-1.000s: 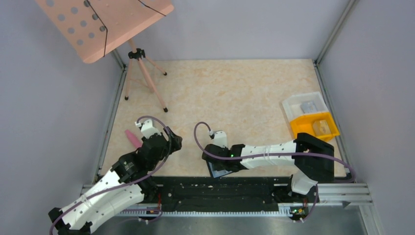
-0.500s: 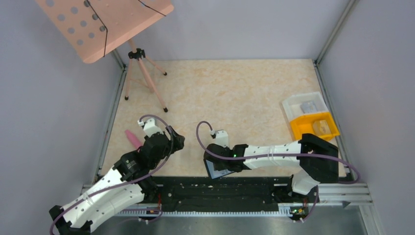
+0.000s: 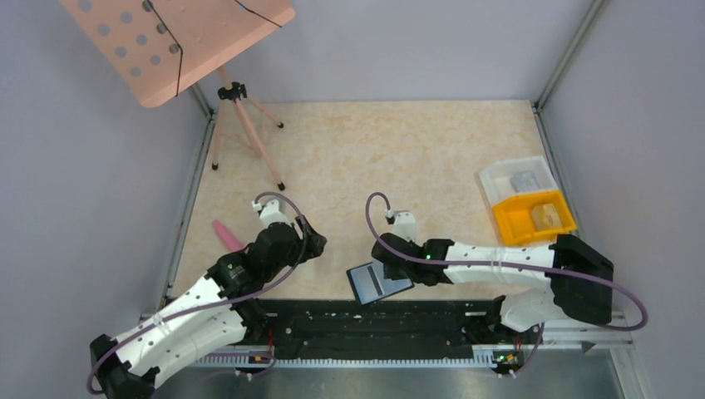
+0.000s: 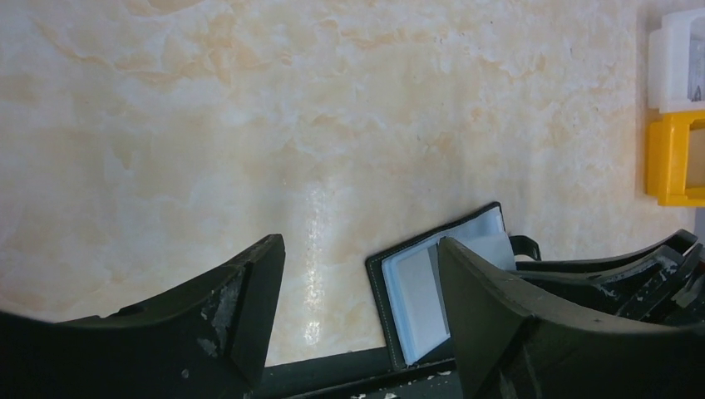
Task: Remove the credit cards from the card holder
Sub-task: Remove the credit card from the card holder.
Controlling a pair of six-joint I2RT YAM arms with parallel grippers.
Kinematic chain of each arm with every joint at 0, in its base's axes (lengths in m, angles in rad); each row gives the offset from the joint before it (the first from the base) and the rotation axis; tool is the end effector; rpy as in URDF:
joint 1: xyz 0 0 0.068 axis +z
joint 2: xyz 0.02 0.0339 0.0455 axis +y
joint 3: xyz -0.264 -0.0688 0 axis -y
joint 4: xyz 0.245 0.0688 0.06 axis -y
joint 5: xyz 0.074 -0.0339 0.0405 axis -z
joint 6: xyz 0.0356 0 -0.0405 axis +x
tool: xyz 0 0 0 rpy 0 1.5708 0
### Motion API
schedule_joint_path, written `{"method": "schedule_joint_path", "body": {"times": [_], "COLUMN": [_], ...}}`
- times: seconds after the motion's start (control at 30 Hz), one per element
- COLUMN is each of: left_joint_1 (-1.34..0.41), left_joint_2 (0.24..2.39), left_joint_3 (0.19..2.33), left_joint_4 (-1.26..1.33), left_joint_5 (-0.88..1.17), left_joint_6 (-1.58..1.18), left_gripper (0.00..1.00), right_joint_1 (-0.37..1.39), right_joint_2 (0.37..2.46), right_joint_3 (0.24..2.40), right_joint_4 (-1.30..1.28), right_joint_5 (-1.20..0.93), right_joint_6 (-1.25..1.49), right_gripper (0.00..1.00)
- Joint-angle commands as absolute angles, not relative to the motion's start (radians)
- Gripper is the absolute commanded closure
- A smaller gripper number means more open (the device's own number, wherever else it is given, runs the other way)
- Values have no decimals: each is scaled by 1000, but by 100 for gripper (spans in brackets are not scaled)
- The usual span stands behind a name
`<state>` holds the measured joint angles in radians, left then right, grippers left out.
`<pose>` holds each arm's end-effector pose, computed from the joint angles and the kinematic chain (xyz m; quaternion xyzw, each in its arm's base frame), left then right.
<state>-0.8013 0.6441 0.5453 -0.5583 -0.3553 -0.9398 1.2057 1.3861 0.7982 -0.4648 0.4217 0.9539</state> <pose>0.1088 -0.0946 0.2420 -0.1389 0.8758 -0.2298 0.4011 0.1069 0.2390 0.1945 -0.0655 0.9445 0.1255 0.2965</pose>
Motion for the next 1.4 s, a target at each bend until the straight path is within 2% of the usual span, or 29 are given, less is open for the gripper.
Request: {"method": "schedule_joint_path", "body": {"times": [0.0, 0.4, 0.73, 0.9, 1.37], "left_joint_1": [-800, -815, -837, -839, -847], "left_joint_2": [696, 884, 933, 930, 967], "left_joint_3": [528, 450, 379, 362, 365], "left_joint_4": [-457, -203, -95, -97, -74], "left_joint_5": [-255, 32, 90, 85, 99], "left_joint_6": [-927, -991, -1062, -1071, -1071], "left_gripper": [28, 39, 45, 47, 51], "right_joint_1": [1166, 1116, 1056, 1004, 937], "right_joint_2": [1327, 1171, 1184, 1260, 1227], "right_joint_3": [751, 792, 588, 539, 443], "right_joint_4": [-478, -548, -65, 24, -82], "right_joint_5": [443, 382, -33, -105, 32], "right_joint_6": [956, 921, 887, 898, 925], "right_gripper": [70, 69, 72, 73, 73]}}
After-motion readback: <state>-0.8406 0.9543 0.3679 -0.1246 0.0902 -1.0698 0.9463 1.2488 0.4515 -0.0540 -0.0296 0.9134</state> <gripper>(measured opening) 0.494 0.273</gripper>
